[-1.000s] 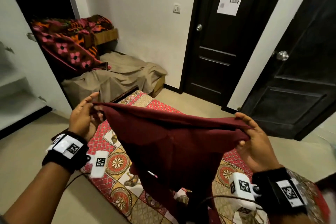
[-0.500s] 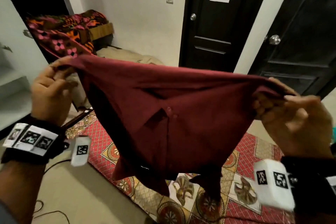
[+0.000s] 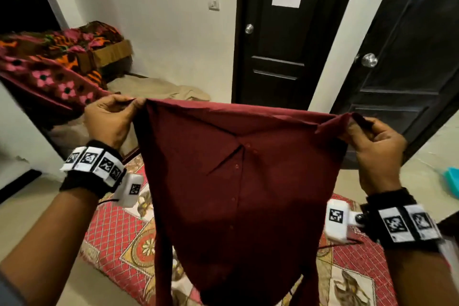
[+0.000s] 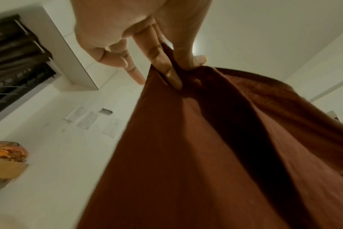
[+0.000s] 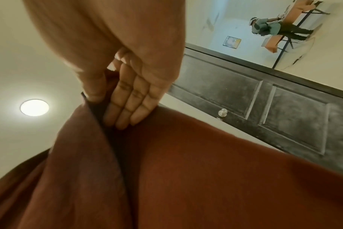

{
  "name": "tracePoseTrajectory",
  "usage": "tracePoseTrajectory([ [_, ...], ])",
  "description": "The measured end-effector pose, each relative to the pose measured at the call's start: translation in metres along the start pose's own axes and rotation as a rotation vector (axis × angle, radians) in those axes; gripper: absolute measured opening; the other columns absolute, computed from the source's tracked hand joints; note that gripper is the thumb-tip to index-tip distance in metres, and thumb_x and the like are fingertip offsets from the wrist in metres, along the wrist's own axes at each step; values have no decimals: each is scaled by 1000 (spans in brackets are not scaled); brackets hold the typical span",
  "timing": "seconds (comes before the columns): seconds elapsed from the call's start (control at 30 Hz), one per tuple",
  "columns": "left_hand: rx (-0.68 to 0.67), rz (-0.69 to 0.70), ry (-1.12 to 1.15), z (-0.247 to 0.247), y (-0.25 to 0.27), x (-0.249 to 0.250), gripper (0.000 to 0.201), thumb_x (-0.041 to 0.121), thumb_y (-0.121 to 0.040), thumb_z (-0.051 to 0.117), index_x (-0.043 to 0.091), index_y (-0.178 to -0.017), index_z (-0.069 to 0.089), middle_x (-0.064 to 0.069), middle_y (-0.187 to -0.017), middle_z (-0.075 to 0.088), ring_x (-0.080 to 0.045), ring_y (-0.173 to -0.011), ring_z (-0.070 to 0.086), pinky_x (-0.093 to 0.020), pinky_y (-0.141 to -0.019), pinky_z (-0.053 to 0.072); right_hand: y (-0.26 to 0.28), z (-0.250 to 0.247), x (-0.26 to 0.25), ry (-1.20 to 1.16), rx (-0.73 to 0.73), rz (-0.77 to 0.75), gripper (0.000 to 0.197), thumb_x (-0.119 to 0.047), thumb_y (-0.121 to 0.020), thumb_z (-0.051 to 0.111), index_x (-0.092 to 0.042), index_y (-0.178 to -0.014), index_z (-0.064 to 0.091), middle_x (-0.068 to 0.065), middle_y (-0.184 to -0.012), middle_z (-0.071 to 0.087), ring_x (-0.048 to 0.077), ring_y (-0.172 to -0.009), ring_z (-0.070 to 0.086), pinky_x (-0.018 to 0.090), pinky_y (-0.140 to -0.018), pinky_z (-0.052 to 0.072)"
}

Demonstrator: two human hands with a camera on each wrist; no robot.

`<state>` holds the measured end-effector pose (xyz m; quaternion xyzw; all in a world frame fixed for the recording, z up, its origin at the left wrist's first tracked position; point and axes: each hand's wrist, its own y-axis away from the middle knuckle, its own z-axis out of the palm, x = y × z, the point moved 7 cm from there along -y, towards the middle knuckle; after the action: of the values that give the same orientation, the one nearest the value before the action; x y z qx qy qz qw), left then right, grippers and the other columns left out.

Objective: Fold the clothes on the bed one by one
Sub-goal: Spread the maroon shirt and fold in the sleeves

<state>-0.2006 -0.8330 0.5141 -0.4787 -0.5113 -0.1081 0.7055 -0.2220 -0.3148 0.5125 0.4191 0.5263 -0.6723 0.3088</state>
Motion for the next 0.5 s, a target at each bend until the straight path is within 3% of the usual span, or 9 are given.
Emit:
tracePoseTrajectory([
  [0.1,-140,34,-34,40,-44,-31,19,-1,-80,77,9,-94,69,33,-78,69,10,-96,65,-12,-86,50,-38,10,17,-11,113,1,19,-34,-82,76,-19,-93,69,-8,-80,76,9,-76,71,25,-81,58],
  [0.13,-198,61,-78,49,-59,-38,25,-4,-80,75,17,-94,70,29,-86,72,5,-111,62,-17,-94,49,-50,11,21,-22,151,-5,21,-35,-82,76,-19,-93,68,-9,-79,75,7,-75,69,25,-80,57],
  [0.2,-244,132,-144,59,-83,-50,37,4,-81,75,39,-92,72,9,-102,75,-7,-126,57,-32,-105,48,-68,13,25,-7,191,-34,15,-31,-87,75,-20,-93,67,-10,-78,74,6,-74,68,23,-77,56],
  [0.23,-227,165,-152,61,-90,-53,36,10,-81,76,45,-90,72,2,-105,74,-10,-127,57,-39,-106,48,-72,14,25,23,188,-52,8,-25,-91,73,-21,-93,67,-11,-77,74,5,-73,68,22,-75,56],
  [0.27,-211,167,-140,61,-95,-55,33,16,-81,77,48,-87,72,7,-104,75,-13,-127,58,-43,-105,49,-76,16,26,71,181,-73,5,-19,-93,71,-22,-93,67,-14,-77,74,2,-73,67,20,-73,55],
  [0.33,-164,119,-73,63,-98,-59,28,24,-80,79,51,-81,71,31,-96,71,-17,-122,62,-39,-101,51,-76,16,27,180,188,-107,14,-17,-94,71,-31,-91,72,-16,-77,73,-2,-72,65,17,-73,53],
  [0.37,-146,112,-34,64,-95,-61,27,24,-80,79,51,-80,72,36,-95,69,-18,-120,63,-33,-99,52,-72,16,26,219,195,-122,18,-21,-92,71,-38,-88,74,-15,-81,71,-3,-74,62,17,-75,51],
  [0.43,-80,102,97,60,-84,-63,24,20,-79,80,42,-77,72,21,-97,74,-19,-116,65,-25,-93,53,-62,14,23,282,217,-156,25,-24,-87,69,-49,-87,72,-9,-95,63,-5,-83,60,17,-81,49],
  [0.5,-33,91,128,50,-70,-61,24,16,-79,81,37,-78,70,5,-97,76,-20,-114,67,-24,-90,54,-44,11,23,297,221,-207,27,-15,-88,66,-41,-91,70,-4,-101,64,-3,-93,61,22,-89,51],
])
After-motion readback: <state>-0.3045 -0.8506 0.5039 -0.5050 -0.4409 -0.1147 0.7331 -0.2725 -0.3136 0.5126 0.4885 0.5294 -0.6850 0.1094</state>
